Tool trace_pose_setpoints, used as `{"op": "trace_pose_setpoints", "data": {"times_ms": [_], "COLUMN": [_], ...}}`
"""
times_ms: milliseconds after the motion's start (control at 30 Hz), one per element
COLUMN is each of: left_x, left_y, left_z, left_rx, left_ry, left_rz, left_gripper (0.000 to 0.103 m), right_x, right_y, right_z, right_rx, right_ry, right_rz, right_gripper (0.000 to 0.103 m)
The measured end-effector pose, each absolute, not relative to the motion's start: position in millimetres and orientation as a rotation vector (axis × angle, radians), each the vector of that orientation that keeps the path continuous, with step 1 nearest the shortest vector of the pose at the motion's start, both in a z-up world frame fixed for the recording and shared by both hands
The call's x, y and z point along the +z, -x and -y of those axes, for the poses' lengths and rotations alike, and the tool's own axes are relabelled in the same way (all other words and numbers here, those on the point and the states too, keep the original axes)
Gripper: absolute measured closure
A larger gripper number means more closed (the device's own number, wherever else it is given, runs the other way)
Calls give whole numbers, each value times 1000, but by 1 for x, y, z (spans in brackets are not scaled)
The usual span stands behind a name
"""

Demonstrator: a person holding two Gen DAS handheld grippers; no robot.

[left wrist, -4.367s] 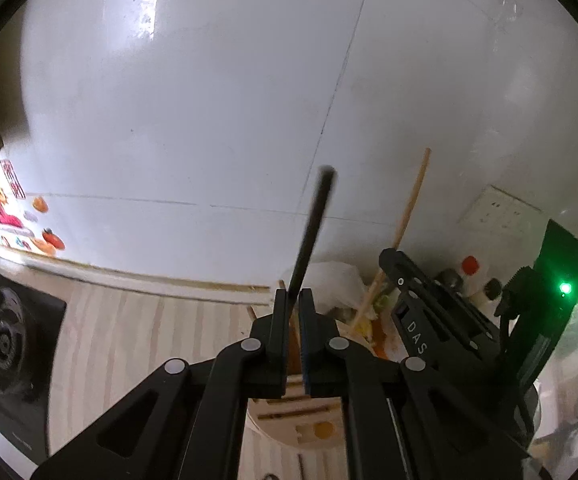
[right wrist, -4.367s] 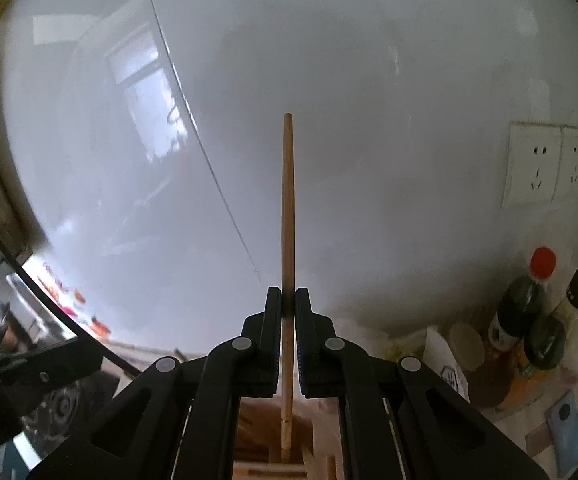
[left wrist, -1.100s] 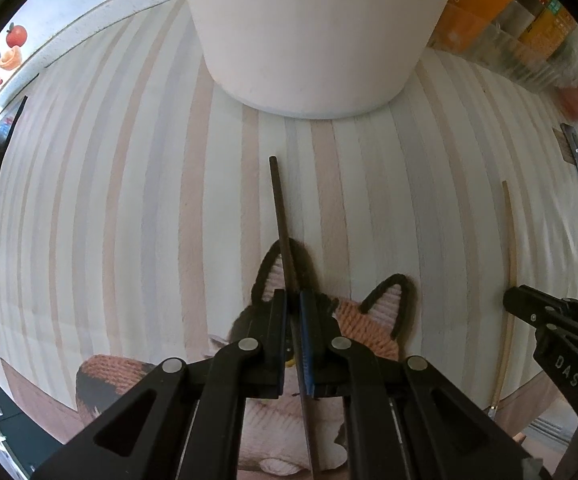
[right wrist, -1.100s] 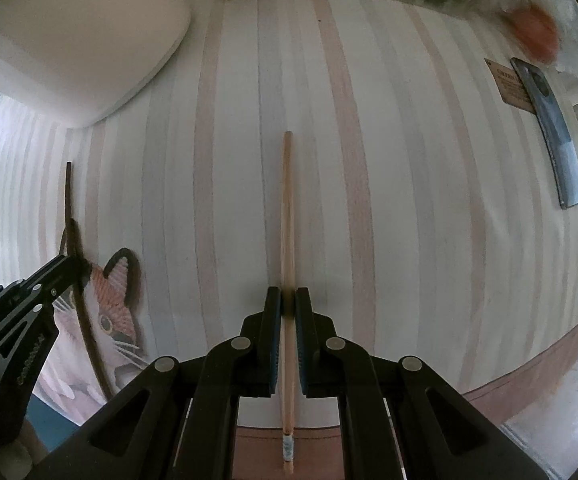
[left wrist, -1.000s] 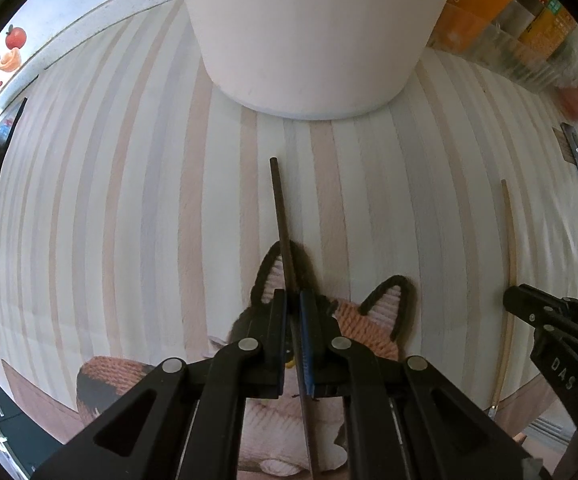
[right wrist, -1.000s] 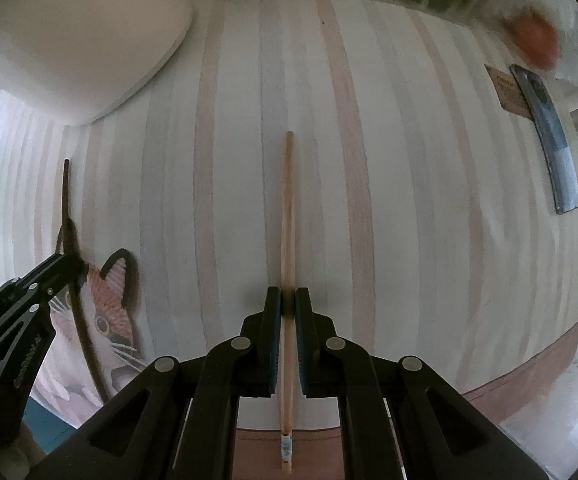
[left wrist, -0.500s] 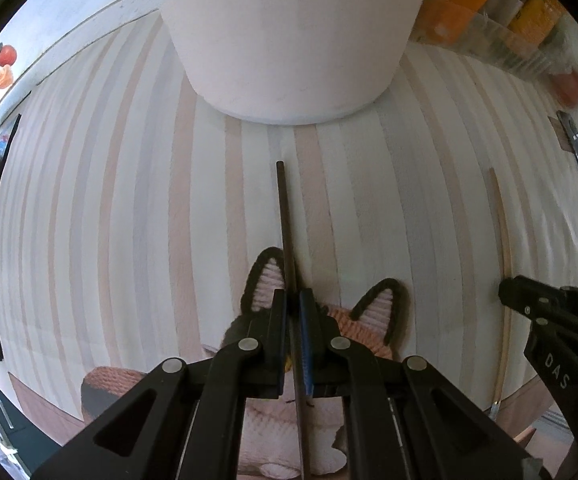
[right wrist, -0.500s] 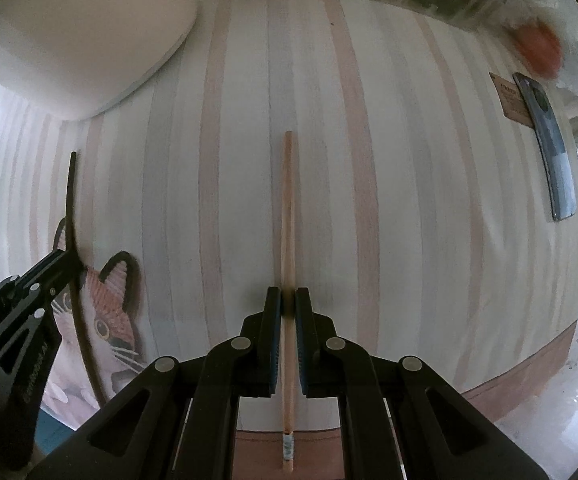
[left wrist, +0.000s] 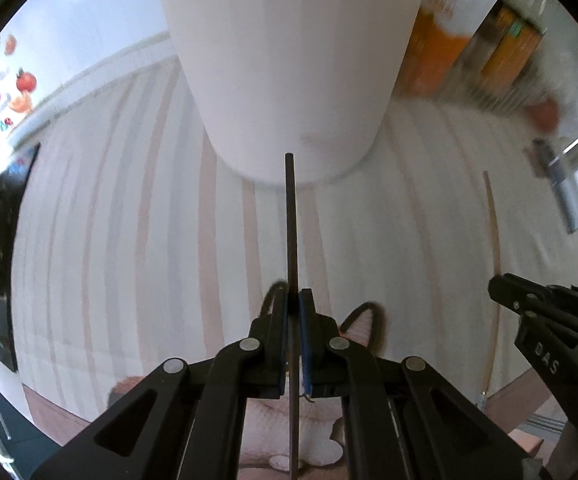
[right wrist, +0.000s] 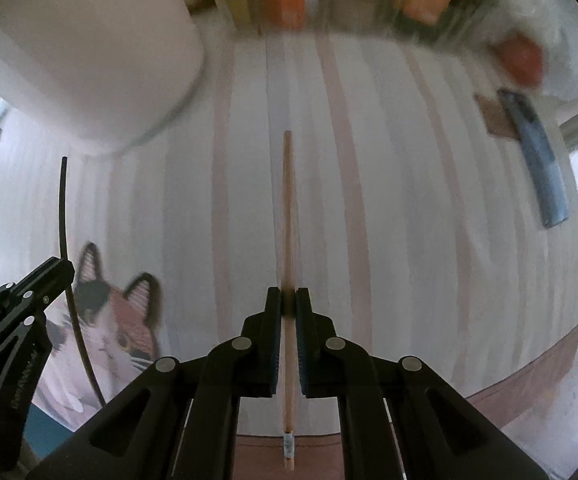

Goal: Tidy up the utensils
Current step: 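Lift both chopsticks and carry them above the cream holder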

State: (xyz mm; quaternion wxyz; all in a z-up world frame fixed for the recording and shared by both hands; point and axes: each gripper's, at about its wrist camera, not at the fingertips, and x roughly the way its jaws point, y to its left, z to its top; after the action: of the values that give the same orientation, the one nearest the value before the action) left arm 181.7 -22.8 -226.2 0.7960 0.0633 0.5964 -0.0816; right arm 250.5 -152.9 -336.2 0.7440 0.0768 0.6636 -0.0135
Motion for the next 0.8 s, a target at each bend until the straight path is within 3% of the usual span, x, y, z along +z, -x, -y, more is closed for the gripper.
{"op": "trace_pose_setpoints", "data": {"times_ms": [800], "left_x": [-39], "left_y": [-177], "left_z": [15], "left_rx": [-271], "left_ry": [-17], "left_rz": [-854], "left_gripper": [101], "right_x": [-150], "right_y": [-256], "right_z": [185], "right_rx": [35], "right_ry": [-264], "right_rz": [-896], "right_gripper": [96]}}
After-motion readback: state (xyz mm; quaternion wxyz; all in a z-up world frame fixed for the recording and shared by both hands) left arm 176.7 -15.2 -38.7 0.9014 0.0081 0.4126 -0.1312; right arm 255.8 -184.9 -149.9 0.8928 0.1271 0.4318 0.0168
